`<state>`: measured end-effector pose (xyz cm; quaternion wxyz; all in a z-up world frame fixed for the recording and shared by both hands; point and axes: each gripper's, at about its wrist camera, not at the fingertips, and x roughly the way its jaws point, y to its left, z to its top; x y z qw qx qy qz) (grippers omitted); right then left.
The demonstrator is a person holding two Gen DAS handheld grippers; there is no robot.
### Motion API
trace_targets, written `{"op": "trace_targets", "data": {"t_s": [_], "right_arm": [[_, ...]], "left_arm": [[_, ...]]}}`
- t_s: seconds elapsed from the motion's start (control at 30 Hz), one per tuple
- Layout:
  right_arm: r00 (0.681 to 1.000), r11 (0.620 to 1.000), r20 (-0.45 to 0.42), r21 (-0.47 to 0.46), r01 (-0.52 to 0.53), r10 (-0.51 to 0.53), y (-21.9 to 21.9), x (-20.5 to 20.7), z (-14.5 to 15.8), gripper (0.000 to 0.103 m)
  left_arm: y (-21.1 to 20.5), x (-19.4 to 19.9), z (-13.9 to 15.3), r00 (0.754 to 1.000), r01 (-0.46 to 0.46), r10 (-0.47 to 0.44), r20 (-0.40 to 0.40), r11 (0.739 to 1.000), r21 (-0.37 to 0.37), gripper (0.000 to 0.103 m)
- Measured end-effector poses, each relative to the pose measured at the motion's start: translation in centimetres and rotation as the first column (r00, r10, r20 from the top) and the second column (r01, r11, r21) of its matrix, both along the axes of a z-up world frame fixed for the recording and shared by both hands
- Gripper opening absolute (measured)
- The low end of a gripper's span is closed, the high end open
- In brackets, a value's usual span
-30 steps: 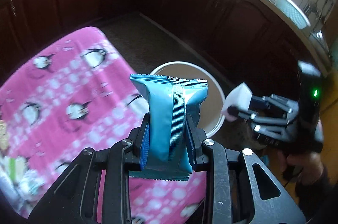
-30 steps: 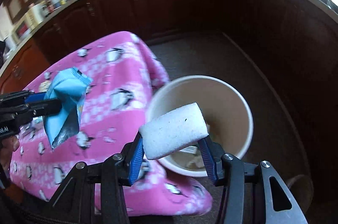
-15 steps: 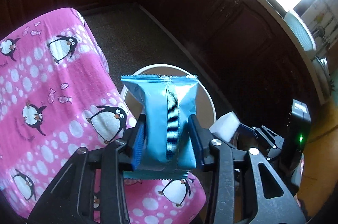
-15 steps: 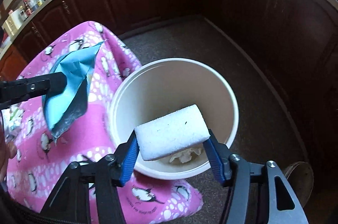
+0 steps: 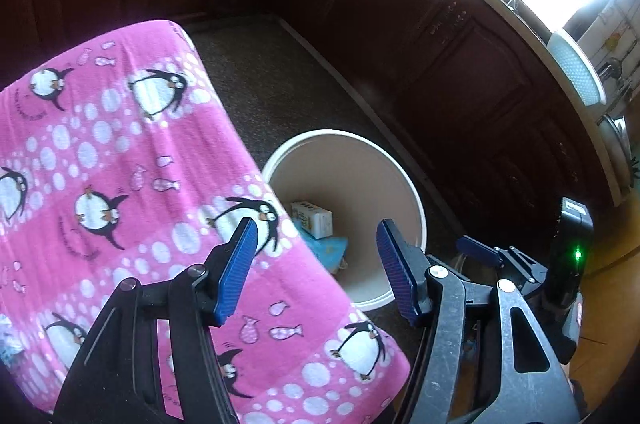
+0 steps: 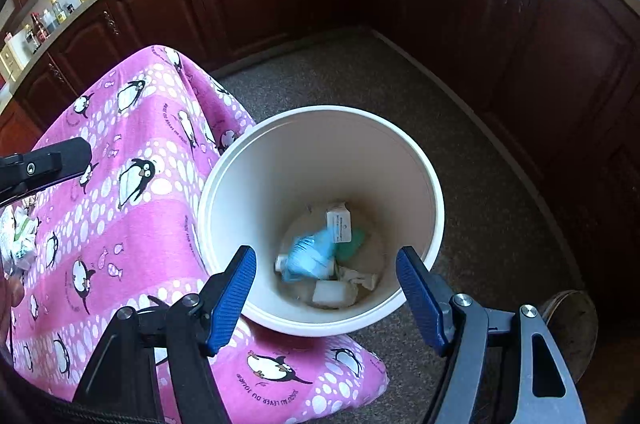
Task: Collect trash
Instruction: 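Move both grippers back over the remaining trash on the blanket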
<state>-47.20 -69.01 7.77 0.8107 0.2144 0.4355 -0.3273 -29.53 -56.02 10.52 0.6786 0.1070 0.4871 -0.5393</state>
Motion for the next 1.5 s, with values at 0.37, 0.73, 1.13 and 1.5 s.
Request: {"op": "trace_targets", "data": {"t_s": [0.37,0.73,1.13,1.5], "right_arm": [[0.999,0.999,0.036,-0.023,-0.024,0.024,2.3,0.9,1.6,0.07],[0.987,0.989,0.078,-0.063,-0.136,0.141,8.1,4.6,4.7,0.072],[0.933,0.938,0.108,-0.072,-0.338,0.345,17.3,11.4,5.9,0.076],[0.816,0.82,0.122,0.024,-0.572,0.565,26.1,19.6,2.9,0.076]], "left_arm": [[4.5,0.8,1.9,0.989,-0.063,0.063,0.134,0.998,0.0,0.061],[12.0,2.9,4.4,0.956,-0.16,0.157,0.247,0.987,-0.005,0.061],[25.8,8.2,5.3,0.933,-0.324,0.321,0.163,0.946,-0.007,0.076],[34.4,15.9,1.6,0.856,-0.517,0.515,0.04,0.851,0.09,0.079]]}}
